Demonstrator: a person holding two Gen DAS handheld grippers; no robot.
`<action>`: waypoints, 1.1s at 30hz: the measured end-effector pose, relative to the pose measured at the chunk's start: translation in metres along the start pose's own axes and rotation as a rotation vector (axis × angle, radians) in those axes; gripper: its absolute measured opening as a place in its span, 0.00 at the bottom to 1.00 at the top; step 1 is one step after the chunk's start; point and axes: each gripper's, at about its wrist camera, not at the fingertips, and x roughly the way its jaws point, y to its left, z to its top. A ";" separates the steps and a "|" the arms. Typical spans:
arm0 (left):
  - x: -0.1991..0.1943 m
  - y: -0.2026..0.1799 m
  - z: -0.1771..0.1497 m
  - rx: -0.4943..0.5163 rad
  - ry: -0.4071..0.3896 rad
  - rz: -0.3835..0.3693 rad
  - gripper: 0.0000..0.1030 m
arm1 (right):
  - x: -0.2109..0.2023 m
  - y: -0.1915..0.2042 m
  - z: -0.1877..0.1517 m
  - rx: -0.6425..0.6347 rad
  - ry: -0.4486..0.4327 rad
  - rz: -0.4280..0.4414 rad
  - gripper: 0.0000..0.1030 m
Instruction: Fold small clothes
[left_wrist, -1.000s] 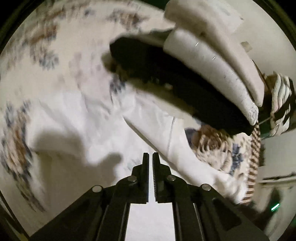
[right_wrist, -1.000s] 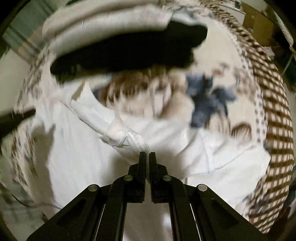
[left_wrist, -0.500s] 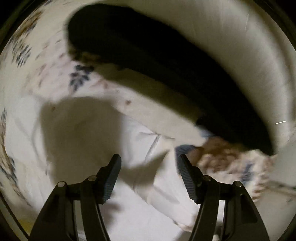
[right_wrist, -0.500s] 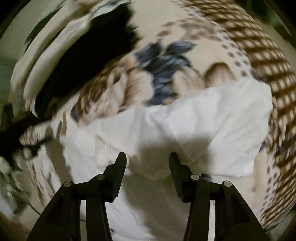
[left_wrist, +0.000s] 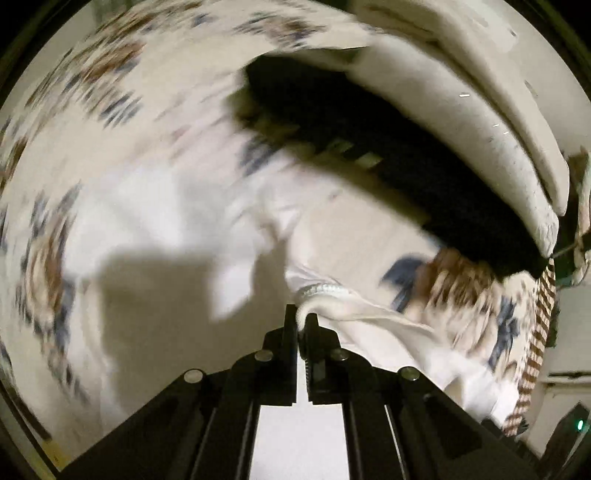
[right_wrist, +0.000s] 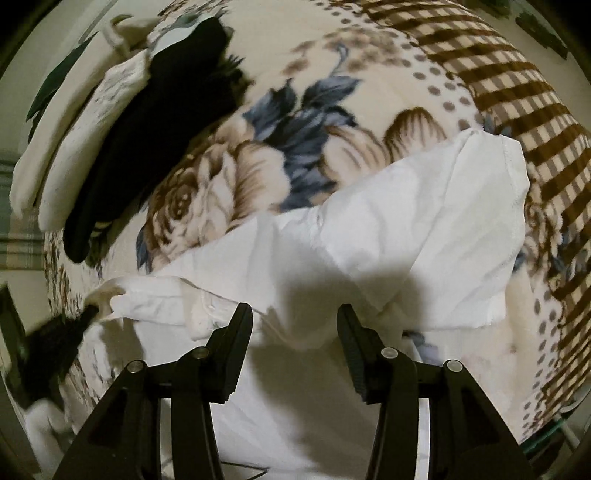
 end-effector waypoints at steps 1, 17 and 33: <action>0.000 0.010 -0.010 -0.011 0.019 0.006 0.02 | -0.003 0.001 -0.003 -0.005 0.001 -0.007 0.49; -0.009 0.106 -0.077 -0.327 0.100 -0.262 0.51 | 0.015 -0.001 -0.063 0.219 0.134 0.138 0.51; -0.004 0.095 -0.064 -0.323 0.125 -0.306 0.51 | 0.064 0.009 -0.087 0.374 0.170 0.208 0.50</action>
